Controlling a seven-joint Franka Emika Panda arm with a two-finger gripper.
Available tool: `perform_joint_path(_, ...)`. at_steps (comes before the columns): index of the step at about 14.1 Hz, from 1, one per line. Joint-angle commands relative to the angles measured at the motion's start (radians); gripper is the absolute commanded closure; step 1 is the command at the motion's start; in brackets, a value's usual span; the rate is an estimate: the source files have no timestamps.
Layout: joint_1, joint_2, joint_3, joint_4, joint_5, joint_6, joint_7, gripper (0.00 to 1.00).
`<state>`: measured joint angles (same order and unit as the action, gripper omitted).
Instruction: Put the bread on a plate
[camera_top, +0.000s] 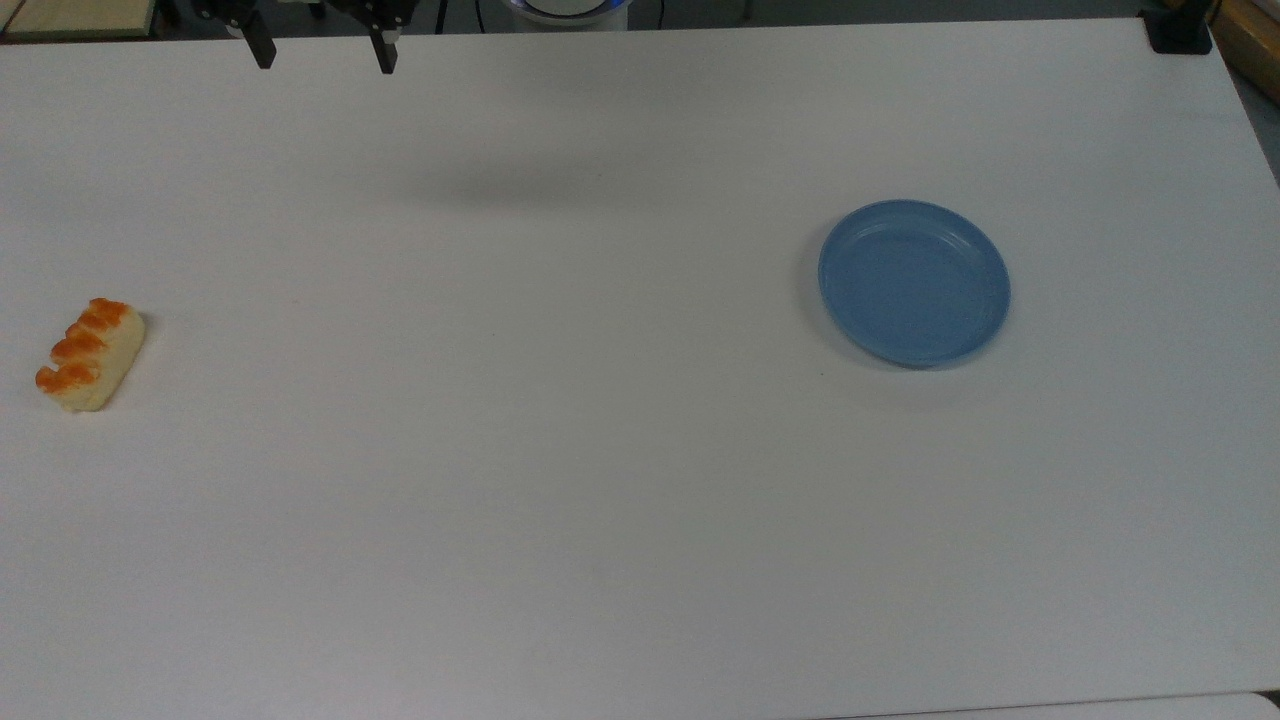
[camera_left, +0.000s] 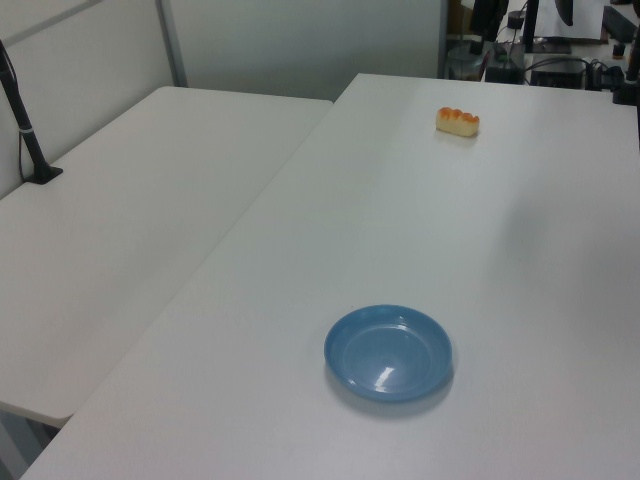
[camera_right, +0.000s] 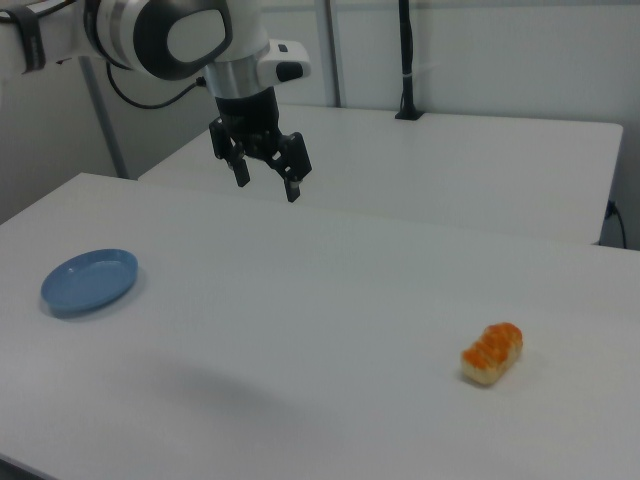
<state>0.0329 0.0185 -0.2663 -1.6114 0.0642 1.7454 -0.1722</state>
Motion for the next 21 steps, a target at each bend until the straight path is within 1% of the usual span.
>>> perform_joint_path(1, 0.018, -0.019, -0.004, -0.016, 0.013, 0.002, 0.005, 0.0)
perform_joint_path(8, 0.025, -0.02, 0.009, -0.015, 0.011, -0.006, 0.003, 0.0)
perform_joint_path(16, 0.024, -0.02, 0.009, -0.015, 0.013, -0.01, 0.005, 0.0)
perform_joint_path(21, 0.007, -0.019, 0.007, -0.012, 0.009, -0.006, -0.006, 0.0)
